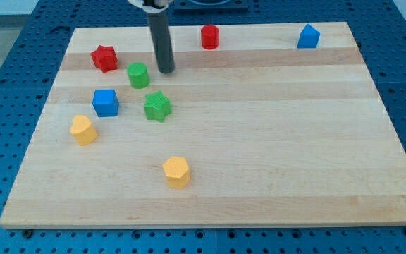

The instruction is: Push the green star towards the bottom left

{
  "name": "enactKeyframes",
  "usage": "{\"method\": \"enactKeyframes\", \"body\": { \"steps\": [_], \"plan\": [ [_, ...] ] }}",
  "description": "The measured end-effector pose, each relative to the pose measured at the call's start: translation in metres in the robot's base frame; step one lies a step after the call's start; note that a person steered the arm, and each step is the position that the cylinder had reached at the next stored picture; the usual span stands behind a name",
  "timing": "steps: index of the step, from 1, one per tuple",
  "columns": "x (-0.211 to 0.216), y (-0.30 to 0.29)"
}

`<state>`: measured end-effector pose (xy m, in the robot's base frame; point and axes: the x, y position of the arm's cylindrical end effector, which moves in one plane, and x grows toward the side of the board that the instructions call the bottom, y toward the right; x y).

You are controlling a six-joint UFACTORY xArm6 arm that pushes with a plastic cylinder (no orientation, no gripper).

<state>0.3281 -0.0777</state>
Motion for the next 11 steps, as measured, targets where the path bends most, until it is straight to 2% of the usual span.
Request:
{"method": "enactKeyframes", "body": {
  "steps": [1, 2, 3, 5, 7, 11],
  "plan": [
    [0.045, 0.002],
    [0.072, -0.029],
    [0.081, -0.05],
    [0.095, -0.035],
    [0.145, -0.003],
    [0.198, -0.089]
  ]
}}
